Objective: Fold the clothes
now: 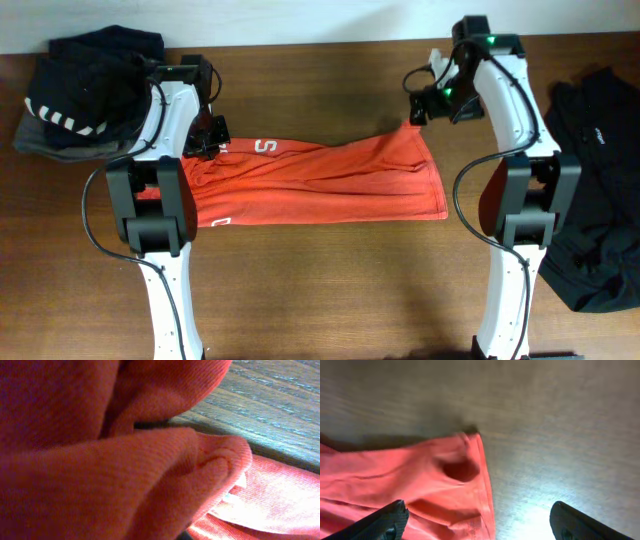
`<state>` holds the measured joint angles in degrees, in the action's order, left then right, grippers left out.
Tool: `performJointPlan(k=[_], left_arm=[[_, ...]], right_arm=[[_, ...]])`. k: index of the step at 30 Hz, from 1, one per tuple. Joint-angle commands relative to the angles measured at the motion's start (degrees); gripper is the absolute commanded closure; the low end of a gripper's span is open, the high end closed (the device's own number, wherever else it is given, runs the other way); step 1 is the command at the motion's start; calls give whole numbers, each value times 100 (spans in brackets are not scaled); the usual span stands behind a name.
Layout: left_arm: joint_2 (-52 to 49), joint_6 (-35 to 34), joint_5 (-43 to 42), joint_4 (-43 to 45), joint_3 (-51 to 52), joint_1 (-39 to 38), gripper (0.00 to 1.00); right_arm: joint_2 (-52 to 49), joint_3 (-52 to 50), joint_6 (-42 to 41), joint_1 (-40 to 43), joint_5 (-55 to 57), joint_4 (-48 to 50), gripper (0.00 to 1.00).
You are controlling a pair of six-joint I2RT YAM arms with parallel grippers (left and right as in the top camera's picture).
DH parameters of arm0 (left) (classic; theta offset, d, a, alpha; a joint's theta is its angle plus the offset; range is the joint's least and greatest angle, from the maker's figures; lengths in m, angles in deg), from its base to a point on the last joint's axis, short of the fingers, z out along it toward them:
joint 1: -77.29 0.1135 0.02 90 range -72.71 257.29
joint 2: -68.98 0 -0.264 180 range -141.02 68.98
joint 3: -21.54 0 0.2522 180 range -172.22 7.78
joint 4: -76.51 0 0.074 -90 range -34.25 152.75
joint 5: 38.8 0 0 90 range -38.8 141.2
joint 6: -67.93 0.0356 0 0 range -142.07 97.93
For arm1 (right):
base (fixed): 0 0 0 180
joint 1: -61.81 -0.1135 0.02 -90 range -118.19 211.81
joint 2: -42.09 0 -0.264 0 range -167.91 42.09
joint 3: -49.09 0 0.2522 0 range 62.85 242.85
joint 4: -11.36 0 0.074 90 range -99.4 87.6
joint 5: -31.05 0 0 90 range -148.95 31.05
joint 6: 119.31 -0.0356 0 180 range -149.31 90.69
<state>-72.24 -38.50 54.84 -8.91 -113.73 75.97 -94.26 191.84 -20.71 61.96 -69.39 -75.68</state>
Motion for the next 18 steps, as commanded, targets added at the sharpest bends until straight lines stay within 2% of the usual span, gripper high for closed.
performJointPlan(k=[1,9,12,18], left_arm=[[-238,72,133,9,-4,26,94],[-238,72,133,9,-4,26,94],[-238,72,133,9,-4,26,94],[-238,72,131,-9,-4,26,94]], right_arm=[[33,184,68,11,11,17,3],[11,168,63,20,-22,105,1],[-11,122,157,20,-444,203,2],[-33,-538,468,20,-706,741,4]])
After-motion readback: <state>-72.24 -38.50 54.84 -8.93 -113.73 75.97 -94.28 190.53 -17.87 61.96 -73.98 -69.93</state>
